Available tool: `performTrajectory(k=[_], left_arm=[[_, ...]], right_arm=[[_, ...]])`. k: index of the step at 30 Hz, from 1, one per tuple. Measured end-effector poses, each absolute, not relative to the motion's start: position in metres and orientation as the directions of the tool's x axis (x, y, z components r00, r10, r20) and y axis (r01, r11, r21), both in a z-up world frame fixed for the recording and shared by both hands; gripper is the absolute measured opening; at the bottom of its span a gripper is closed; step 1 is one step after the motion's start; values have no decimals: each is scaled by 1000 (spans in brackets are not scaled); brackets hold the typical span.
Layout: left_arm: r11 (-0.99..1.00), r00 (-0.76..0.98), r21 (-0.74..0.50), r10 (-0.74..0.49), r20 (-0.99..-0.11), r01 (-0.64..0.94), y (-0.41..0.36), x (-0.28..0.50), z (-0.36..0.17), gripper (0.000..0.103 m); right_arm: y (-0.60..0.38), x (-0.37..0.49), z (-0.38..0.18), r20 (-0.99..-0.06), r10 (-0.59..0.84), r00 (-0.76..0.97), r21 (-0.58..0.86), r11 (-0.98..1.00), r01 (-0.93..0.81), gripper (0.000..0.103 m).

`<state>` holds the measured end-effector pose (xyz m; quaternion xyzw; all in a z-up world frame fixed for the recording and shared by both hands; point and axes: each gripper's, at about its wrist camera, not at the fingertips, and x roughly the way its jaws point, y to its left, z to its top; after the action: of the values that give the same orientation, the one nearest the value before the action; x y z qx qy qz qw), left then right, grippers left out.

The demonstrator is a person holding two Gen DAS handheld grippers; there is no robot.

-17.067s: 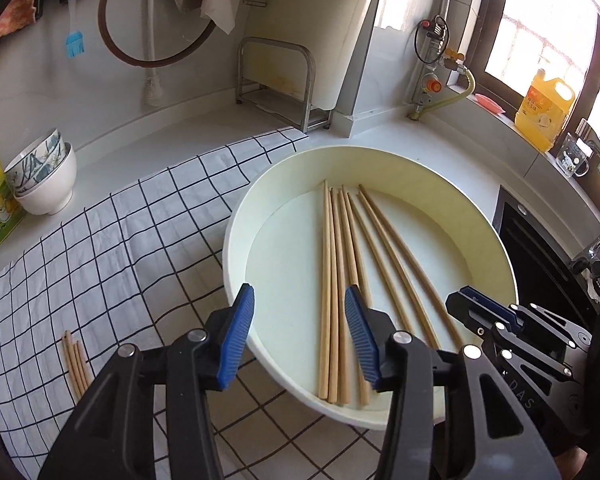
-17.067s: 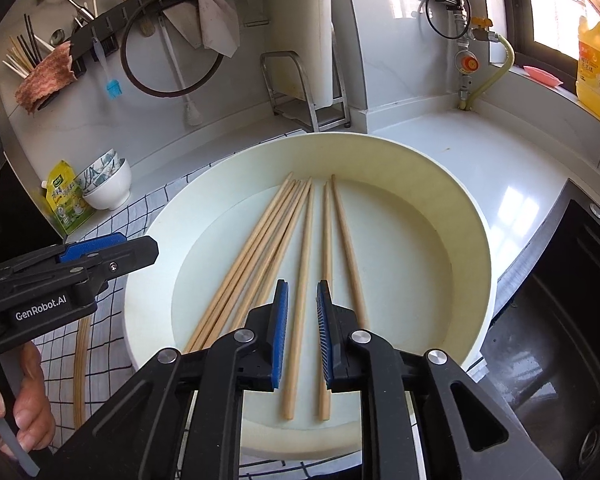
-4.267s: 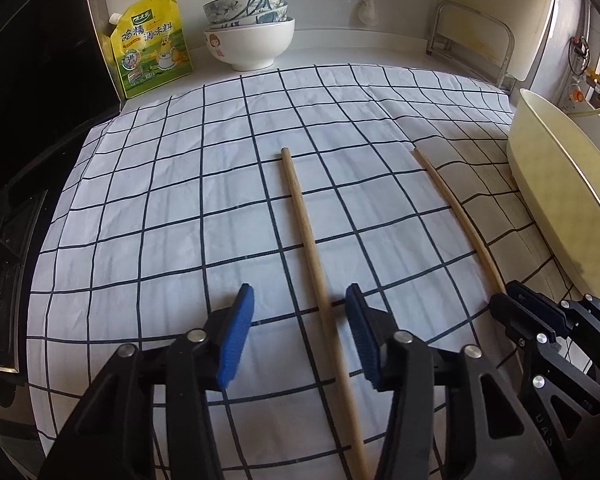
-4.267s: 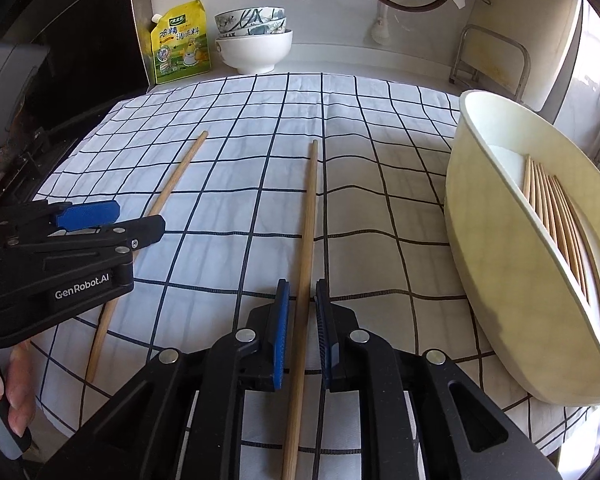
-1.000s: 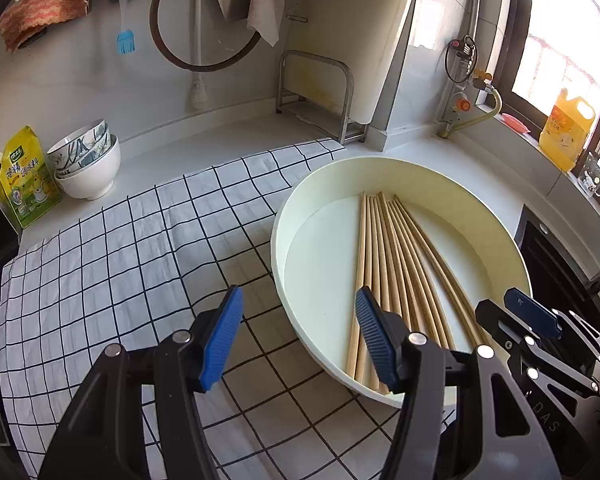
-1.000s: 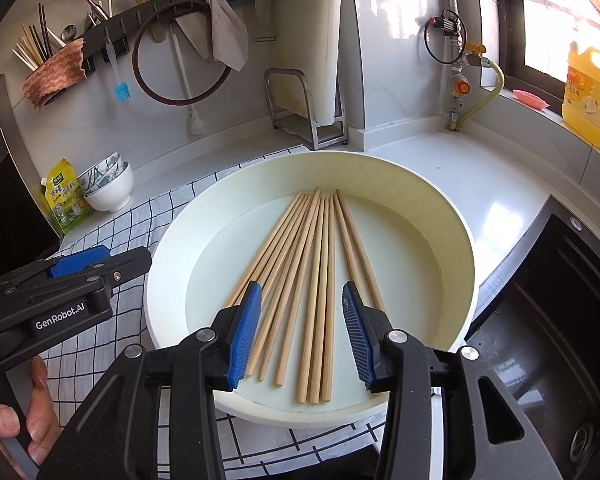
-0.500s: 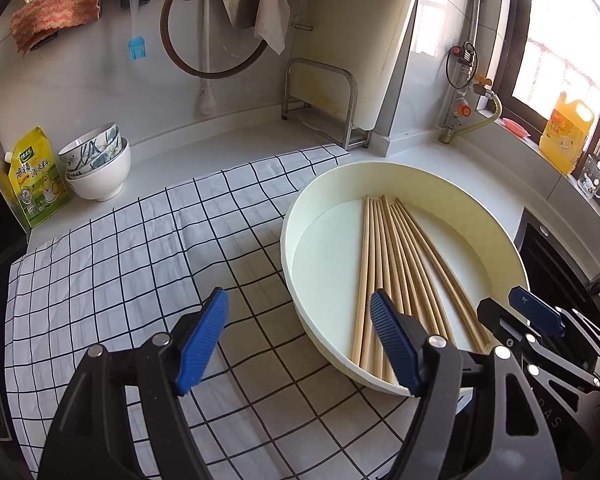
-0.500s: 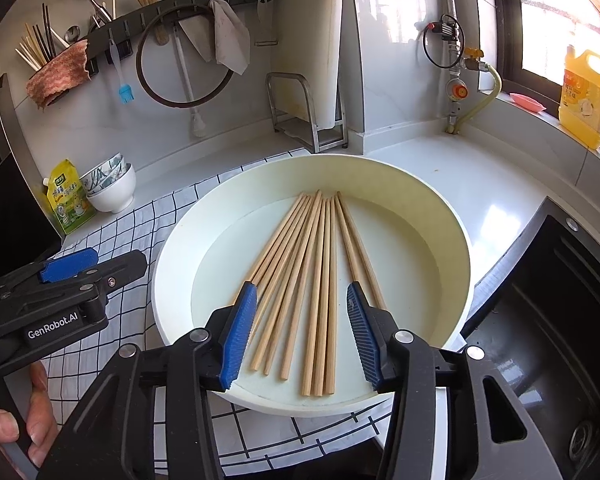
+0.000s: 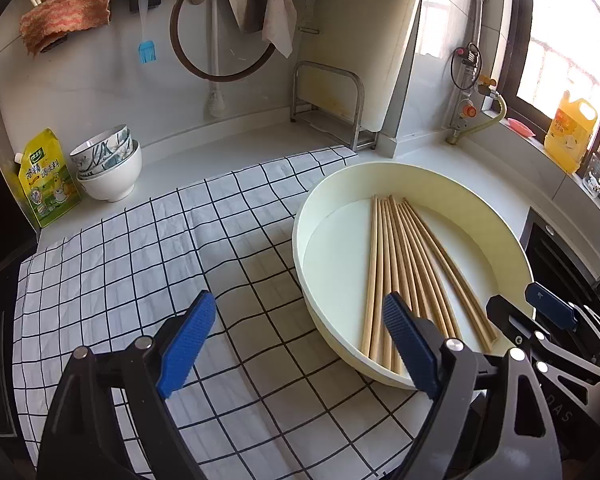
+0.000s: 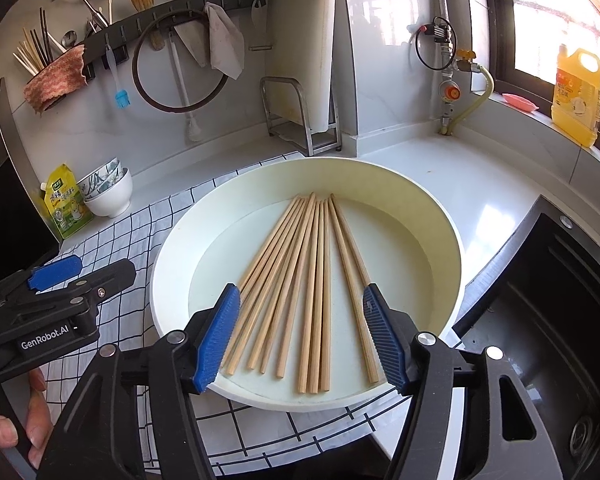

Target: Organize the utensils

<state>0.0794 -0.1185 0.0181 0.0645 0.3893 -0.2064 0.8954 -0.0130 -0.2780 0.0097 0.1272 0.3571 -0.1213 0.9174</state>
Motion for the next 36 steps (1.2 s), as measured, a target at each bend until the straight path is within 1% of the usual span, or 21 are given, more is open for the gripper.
performTrajectory(k=[1, 9, 23, 36], left_arm=[[908, 614, -46, -319, -722, 417, -118, 79, 19, 89], [912, 619, -45, -312, -721, 407, -113, 78, 22, 94], [921, 631, -12, -276, -725, 389, -109, 78, 22, 95], [921, 617, -24, -280, -736, 390, -108, 81, 19, 97]], right_arm=[[-278, -13, 10, -687, -132, 715, 147, 938, 314, 61], [-277, -15, 10, -686, -135, 715, 141, 939, 313, 63], [-273, -14, 10, -688, -135, 713, 138, 940, 311, 63], [-270, -13, 9, -689, -132, 712, 138, 942, 307, 63]])
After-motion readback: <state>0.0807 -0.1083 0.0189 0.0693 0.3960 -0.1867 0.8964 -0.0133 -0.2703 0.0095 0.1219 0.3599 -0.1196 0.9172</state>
